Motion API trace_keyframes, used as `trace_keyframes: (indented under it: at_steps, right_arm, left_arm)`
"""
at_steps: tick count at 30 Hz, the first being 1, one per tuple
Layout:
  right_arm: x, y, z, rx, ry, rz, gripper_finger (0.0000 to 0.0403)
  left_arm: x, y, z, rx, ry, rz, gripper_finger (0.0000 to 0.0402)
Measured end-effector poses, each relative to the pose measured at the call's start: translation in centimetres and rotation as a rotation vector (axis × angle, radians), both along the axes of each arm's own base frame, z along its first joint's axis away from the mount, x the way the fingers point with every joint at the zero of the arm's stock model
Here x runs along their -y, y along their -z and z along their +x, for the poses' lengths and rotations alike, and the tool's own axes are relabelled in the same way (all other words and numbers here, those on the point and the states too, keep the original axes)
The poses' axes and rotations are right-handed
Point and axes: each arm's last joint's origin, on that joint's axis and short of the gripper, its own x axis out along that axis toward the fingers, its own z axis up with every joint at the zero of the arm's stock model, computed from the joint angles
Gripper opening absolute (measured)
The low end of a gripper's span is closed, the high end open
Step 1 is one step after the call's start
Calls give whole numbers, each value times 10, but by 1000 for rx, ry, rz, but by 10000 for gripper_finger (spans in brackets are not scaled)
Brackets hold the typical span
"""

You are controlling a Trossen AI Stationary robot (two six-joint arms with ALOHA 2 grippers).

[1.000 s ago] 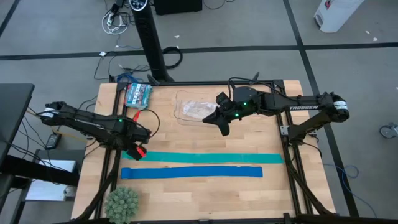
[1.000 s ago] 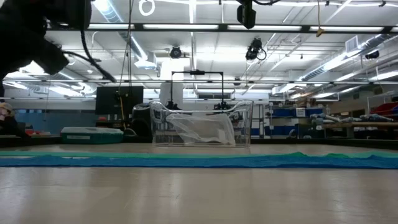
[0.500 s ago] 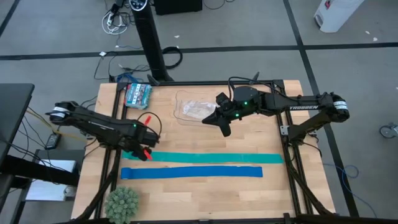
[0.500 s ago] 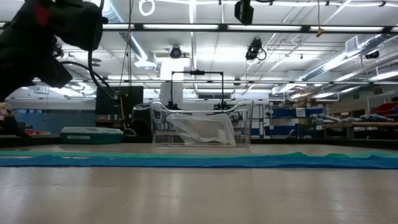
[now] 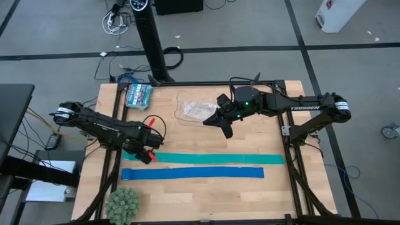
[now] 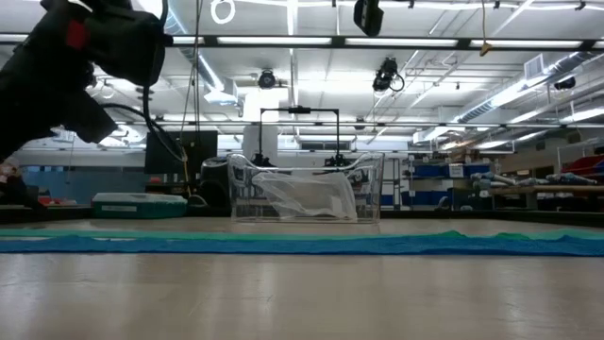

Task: Roll bandage
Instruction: Roll the green bandage

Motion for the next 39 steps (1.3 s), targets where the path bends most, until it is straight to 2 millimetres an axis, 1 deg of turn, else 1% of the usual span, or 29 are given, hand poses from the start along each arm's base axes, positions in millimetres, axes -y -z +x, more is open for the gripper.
trace_keyframes:
  at_steps: [4,7,13,17,21,24,28,39]
  right_arm:
    - [0,0,0,8,-31,-36,8]
    - [-1,0,0,11,-42,-44,8]
    - [-1,0,0,7,-57,-21,8]
    - [-1,0,0,5,-57,-11,8]
    - [-1,0,0,0,-50,12,8]
    - [-1,0,0,0,-49,14,8]
    - [-1,0,0,-2,-46,23,8]
    - [-1,-1,0,5,-38,20,8]
  left_arm:
    - [3,-1,-1,35,175,-145,147]
    - [4,-3,-7,23,322,-203,147]
    - [4,2,-9,-21,543,-249,147]
    - [8,10,-2,-38,651,-286,147]
    - [13,18,5,-107,776,-283,147]
    - [15,23,10,-166,824,-280,147]
    - [17,30,12,-217,819,-295,147]
    - [21,47,16,-292,877,-332,147]
